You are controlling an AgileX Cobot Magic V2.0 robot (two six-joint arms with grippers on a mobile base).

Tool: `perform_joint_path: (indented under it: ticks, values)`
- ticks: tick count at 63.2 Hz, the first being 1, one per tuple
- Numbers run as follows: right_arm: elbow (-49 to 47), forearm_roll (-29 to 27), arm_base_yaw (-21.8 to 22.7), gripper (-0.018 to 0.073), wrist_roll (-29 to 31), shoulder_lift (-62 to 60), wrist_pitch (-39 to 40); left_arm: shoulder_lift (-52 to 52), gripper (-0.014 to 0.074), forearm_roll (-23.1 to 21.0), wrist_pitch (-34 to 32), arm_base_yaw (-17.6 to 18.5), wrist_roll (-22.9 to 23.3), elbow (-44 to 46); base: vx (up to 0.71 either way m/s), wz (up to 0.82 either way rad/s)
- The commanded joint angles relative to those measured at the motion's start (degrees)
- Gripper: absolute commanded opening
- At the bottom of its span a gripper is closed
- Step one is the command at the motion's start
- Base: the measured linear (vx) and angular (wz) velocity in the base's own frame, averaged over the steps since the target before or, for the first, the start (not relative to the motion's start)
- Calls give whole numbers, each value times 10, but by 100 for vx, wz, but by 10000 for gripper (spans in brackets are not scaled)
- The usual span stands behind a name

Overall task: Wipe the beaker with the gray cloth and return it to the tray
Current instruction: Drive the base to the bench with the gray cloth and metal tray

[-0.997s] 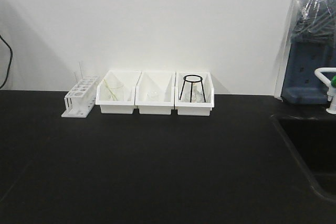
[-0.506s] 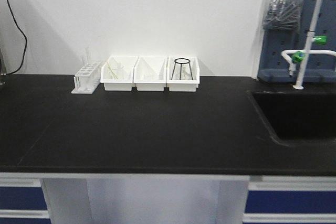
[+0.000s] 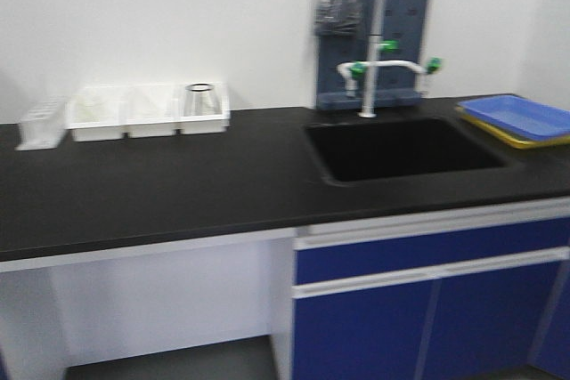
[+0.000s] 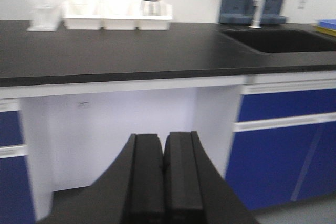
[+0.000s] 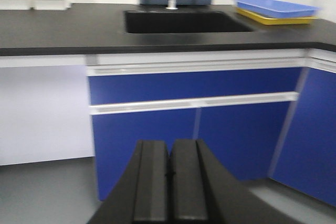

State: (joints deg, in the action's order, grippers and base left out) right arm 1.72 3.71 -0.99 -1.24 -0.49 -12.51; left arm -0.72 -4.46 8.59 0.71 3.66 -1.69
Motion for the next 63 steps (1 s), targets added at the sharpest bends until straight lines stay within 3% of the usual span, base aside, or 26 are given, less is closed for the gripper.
perform_joint_path:
  ticks: [1,63]
  values:
    - [3,3,0,-11,1,-3,47,-8,-6,-2,-49,1,3,-16,-29,-72]
    - [3,3,0,-11,1,-3,47,-8,-6,-2,-49,1,3,-16,-15,-87]
